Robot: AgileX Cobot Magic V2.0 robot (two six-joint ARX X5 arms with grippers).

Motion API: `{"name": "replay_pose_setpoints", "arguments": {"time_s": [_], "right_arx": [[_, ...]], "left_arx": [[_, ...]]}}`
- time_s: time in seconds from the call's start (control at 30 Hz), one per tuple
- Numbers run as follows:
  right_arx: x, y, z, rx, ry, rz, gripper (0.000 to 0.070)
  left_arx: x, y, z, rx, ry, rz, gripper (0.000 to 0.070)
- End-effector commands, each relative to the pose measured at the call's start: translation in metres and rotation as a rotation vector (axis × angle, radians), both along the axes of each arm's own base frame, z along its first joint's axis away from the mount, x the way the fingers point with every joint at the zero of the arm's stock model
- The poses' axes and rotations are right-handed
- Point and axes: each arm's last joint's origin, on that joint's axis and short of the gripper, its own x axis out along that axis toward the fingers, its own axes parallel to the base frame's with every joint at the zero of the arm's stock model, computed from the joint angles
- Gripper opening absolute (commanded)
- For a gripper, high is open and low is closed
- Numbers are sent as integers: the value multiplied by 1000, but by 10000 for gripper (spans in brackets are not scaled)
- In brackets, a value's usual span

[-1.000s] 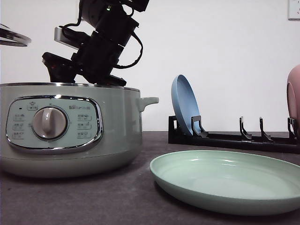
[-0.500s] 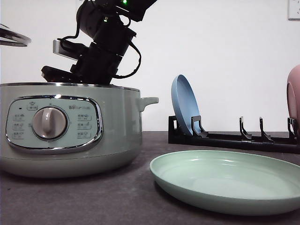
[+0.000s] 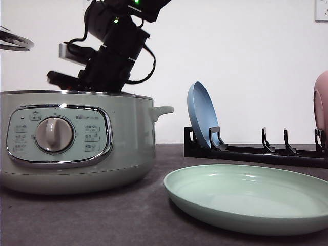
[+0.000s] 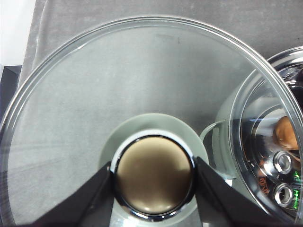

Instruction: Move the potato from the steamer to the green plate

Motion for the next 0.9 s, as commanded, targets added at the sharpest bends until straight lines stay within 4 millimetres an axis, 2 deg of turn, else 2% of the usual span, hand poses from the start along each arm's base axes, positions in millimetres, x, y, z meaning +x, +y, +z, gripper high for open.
{"name": "replay_pose_setpoints", "arguments": {"time_s": [0.0,0.23,0.5,0.73,0.87], "right_arx": [[-5,-1,31,63,-56,19,200],[-24,-30,94,129,-122,17,199],[-53,-83,162,164,-177,-12,199],[-73,-134,189,130,-152,-79,199],[-83,-162,190,135,-164,-126,200]], "left_arx": [[-3,1,11,3,-68,7,1],[-3,1,11,2,-69,6,1],[-3,-1,11,-28,-69,-22,0],[-3,-3,11,-31,-70,-32,1],[-3,-4,11,-62,-71,-60,1]]}}
